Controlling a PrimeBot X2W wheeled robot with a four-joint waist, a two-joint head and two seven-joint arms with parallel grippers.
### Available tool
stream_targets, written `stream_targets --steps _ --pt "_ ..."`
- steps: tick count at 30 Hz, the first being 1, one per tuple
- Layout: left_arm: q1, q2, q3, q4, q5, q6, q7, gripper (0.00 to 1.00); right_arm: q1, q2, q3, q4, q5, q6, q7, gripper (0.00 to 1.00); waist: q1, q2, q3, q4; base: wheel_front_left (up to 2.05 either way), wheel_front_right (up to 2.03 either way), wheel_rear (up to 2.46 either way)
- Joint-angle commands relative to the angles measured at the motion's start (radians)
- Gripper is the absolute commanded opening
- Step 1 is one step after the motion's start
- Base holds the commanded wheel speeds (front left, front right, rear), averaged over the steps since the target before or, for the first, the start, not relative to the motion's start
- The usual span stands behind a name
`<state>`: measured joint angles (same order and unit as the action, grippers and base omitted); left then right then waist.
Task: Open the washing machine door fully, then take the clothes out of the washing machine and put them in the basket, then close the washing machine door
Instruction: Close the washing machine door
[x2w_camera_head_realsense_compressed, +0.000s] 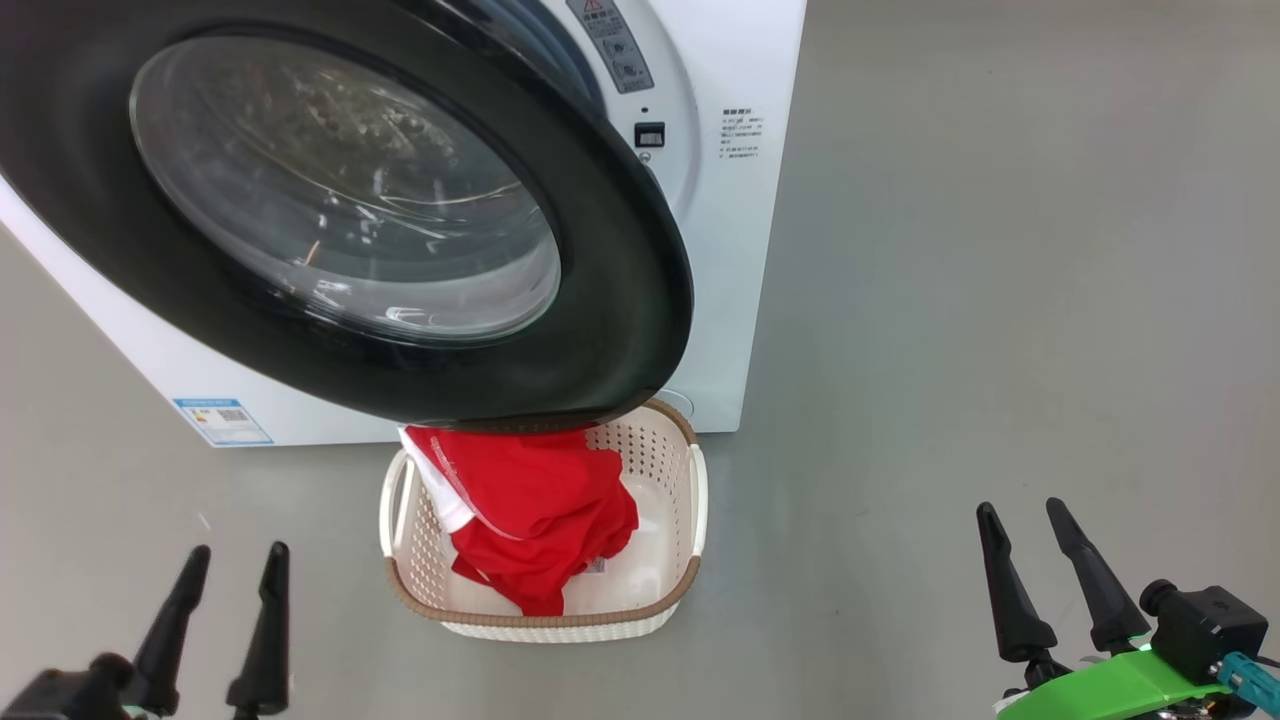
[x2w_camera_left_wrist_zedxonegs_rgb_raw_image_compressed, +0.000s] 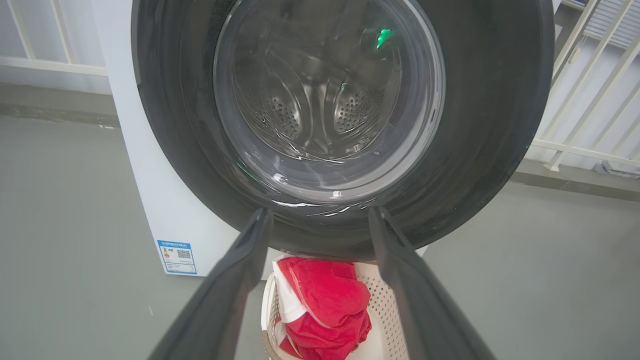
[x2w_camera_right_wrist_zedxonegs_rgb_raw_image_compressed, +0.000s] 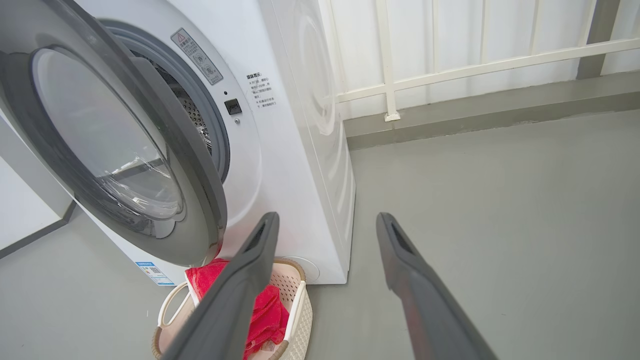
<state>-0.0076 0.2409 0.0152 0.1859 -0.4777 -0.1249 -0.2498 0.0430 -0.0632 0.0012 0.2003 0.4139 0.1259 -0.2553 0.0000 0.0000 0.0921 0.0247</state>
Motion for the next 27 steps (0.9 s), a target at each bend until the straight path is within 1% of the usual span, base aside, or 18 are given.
stream_targets --steps 1,4,7,14,27 --pt "0.0 0.008 0.045 -0.037 0.029 -0.006 -0.012 1.0 -0.002 -0.014 0.016 -0.03 -0.004 0.005 -0.006 1.0 0.0 0.0 0.0 0.001 0.0 0.0 0.0" --pt "0.02 -0.005 0.032 -0.048 0.061 -0.006 -0.012 1.0 0.001 -0.013 0.014 -0.032 -0.007 0.005 -0.006 1.0 0.0 0.0 -0.002 0.002 0.0 0.0 0.0" --pt "0.039 -0.023 0.041 -0.042 0.068 -0.006 -0.012 1.0 0.004 -0.012 0.021 -0.023 -0.015 0.005 -0.006 1.0 0.0 0.0 -0.005 0.002 0.0 0.0 0.0" --pt "0.06 -0.043 0.044 -0.035 0.087 -0.006 -0.012 1.0 0.015 -0.003 0.023 -0.018 -0.013 0.005 -0.006 1.0 0.0 0.0 -0.009 0.008 0.0 0.0 0.0" --pt "0.047 -0.05 0.034 -0.044 0.106 -0.006 -0.012 1.0 0.001 0.001 0.03 -0.012 -0.012 0.005 -0.006 1.0 0.0 0.0 -0.015 0.025 0.0 0.0 0.0"
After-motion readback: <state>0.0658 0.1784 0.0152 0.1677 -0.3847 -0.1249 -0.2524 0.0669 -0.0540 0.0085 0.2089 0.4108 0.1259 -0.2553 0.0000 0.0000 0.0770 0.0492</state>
